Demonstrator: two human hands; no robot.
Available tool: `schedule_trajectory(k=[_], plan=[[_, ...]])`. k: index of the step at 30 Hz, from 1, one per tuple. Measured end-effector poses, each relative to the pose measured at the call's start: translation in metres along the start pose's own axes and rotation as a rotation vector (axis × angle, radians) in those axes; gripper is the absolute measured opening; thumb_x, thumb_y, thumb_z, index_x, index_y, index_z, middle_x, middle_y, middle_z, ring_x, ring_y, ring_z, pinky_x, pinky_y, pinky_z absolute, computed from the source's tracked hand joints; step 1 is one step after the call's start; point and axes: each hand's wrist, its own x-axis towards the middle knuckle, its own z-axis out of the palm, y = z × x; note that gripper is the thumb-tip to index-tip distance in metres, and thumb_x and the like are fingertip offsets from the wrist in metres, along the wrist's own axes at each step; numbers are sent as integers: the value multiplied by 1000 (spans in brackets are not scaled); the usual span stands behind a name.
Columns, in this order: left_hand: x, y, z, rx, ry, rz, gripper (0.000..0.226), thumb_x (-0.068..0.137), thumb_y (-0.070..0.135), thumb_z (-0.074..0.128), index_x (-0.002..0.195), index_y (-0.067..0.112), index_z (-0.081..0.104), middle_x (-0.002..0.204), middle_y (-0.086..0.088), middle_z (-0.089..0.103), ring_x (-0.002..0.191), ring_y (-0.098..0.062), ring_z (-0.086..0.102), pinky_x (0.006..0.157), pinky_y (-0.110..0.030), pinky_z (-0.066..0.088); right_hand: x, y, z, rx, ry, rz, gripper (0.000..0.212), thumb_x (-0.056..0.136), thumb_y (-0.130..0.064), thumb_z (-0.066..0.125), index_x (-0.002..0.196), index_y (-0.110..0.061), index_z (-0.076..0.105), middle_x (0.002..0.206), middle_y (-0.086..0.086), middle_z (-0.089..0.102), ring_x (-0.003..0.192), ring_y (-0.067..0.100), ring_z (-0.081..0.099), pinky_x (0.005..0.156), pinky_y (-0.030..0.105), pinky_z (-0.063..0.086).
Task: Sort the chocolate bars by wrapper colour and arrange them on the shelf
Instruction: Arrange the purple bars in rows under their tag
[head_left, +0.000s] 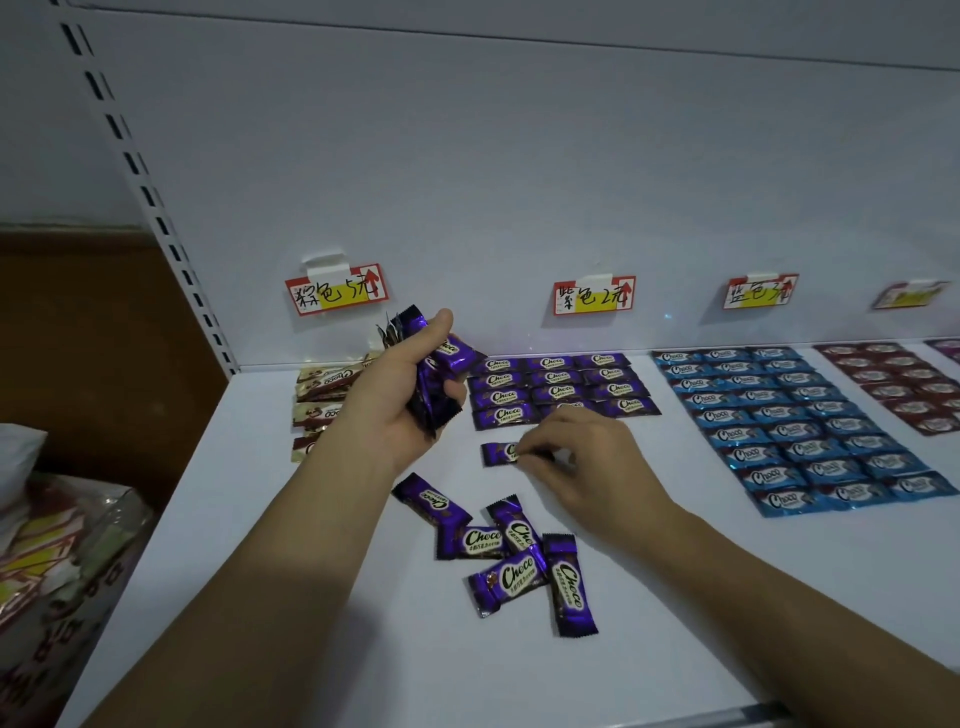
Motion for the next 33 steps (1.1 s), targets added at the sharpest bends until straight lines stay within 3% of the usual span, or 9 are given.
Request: schedule_trajectory(k=[7,18,25,28,31,33], plan=[[-2,-2,1,16,11,10,33,82,24,80,108,11,64,74,-6,71,62,-15,66,42,-17,45,5,4,9,-48,57,59,12,87,-16,75,96,-22,81,91,-10,72,89,7,62,81,23,50],[-2,-8,6,70,6,-10,22,85,23,77,95,10,62,66,-7,70,51,-15,65,39,-18,46,7,5,12,-137,53,8,15,91,-22,72,102,-26,80,94,-6,70,90,15,63,77,31,52],[0,-12,7,123,16,7,21,84,20,78,98,11,65,69,-7,72,53,-16,66,39,-19,46,7,4,11,-121,51,6,17,92,-22,70,107,-24,79,97,-7,70,90,10,62,79,24,51],[3,-15,5,196,19,40,23,81,20,82,99,12,70,79,-11,72,60,-20,63,42,-22,48,7,-2,0,132,172,110,14,94,-20,69,106,-21,75,93,-12,71,84,5,63,71,11,46],[6,-25,6,310,-22,114,26,79,18,83,100,11,70,97,-18,74,74,-27,67,45,-26,50,10,-12,-14,573,223,244,16,90,-23,74,105,-19,68,88,-5,75,85,13,71,73,28,57],[5,-33,9,363,-71,139,23,82,15,80,102,10,69,92,-15,76,67,-24,68,46,-26,49,12,-20,-19,737,199,256,24,84,-16,78,103,-12,64,86,1,76,84,18,74,74,34,60]])
